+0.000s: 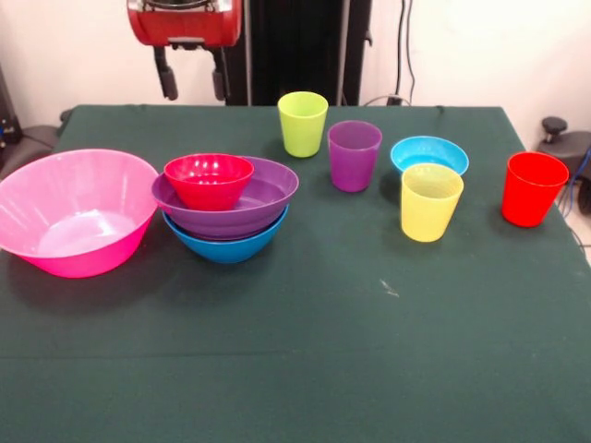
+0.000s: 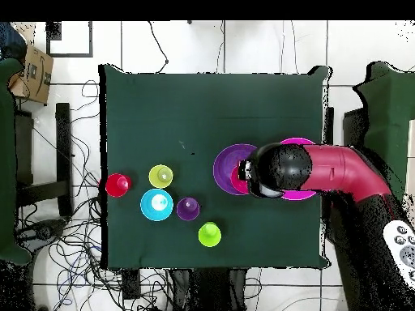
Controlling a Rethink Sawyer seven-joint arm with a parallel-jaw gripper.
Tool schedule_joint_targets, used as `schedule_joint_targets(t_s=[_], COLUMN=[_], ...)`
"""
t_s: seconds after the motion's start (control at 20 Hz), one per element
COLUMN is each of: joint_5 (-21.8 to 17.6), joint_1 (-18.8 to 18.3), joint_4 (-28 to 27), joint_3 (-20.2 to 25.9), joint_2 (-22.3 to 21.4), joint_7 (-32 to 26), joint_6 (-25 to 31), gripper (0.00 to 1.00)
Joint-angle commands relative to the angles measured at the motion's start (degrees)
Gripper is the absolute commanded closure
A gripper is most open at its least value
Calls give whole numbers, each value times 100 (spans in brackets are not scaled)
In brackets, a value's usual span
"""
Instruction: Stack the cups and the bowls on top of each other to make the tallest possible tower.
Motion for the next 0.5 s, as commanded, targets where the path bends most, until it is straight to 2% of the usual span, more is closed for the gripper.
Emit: schedule_joint_targets(t_s=[0.05, 0.5], joint_5=[-71, -90], joint_1=[-186, -390], joint_4=[282, 62], joint_3=[186, 322], joint_2=[-188, -102], joint_7=[-814, -1043], joint_6=[-103, 74], gripper=[0, 0])
